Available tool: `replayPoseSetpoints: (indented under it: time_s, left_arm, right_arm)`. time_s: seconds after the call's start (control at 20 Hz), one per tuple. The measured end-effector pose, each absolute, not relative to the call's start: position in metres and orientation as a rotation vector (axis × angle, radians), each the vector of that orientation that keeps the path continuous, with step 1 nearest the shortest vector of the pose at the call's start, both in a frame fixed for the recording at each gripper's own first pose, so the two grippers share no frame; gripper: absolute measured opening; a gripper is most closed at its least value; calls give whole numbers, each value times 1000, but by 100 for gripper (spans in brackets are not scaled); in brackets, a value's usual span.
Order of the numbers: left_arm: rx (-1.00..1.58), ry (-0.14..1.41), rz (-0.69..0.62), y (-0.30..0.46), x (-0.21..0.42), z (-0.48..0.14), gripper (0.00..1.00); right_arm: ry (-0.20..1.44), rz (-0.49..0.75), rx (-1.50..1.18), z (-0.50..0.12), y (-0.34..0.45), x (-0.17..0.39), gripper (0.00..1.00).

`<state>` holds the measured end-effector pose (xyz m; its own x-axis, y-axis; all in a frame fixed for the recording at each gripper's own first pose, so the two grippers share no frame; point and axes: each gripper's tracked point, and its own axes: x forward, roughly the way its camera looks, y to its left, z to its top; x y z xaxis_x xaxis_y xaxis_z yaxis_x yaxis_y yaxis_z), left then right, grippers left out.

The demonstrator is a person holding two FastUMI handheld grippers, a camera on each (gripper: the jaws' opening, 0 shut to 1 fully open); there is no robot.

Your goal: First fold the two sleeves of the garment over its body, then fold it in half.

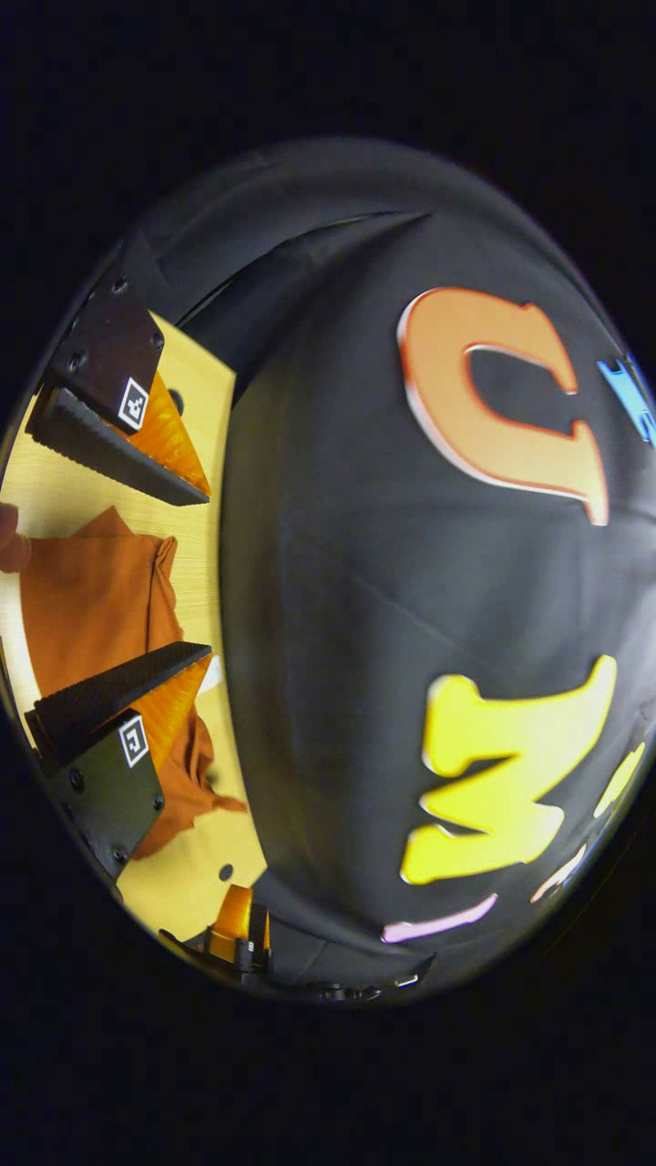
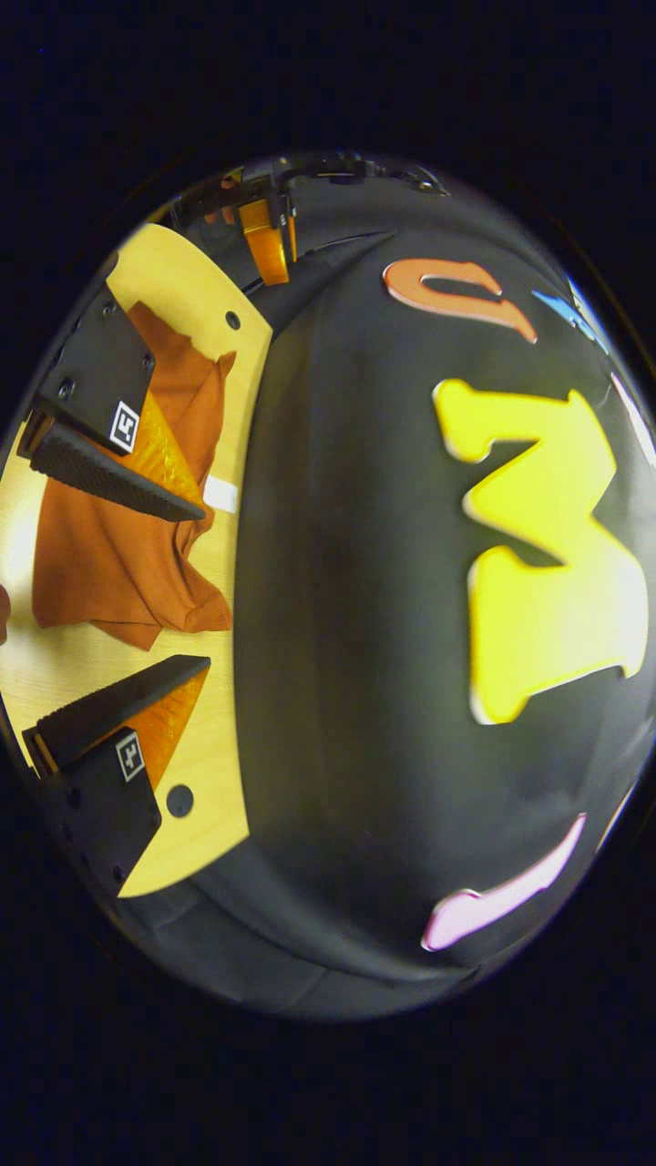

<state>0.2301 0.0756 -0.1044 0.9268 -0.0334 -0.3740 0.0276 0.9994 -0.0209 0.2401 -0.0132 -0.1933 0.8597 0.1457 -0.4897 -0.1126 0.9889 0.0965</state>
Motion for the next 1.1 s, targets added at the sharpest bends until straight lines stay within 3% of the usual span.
replayPoseSetpoints:
  time_s: [0.05, 0.35, 0.5, 0.55, 0.65, 0.75, 0.8, 0.9, 0.95, 1.1]
  left_arm:
    - [-29, 342, -23, 71, 209, -72, 97]
    - [-56, 96, 27, 78, 103, 60, 96]
    - [-77, 48, 20, 84, 51, 86, 88]
    - [-69, 37, 29, 86, 36, 88, 96]
    - [-39, 8, 28, 84, 12, 86, 96]
    - [-13, -3, 17, 80, -11, 81, 96]
    - [-10, -2, 15, 78, -22, 76, 88]
    - [-12, -6, 3, 68, -36, 70, 88]
    - [-17, -1, -7, 63, -42, 64, 100]
    - [-20, 9, -10, 56, -54, 54, 96]
  right_arm:
    - [474, 133, 69, -164, -6, 225, 95]
    - [183, 106, 23, -9, 14, 122, 99]
    - [114, 94, 30, 21, 26, 78, 93]
    - [114, 88, 44, 23, 29, 66, 96]
    - [103, 83, 58, 28, 28, 42, 93]
    - [84, 75, 76, 33, 24, 18, 99]
    - [70, 75, 77, 35, 24, 4, 96]
    - [39, 78, 45, 35, 27, -12, 93]
    - [31, 85, 19, 32, 31, -19, 96]
    - [10, 95, -5, 34, 39, -32, 96]
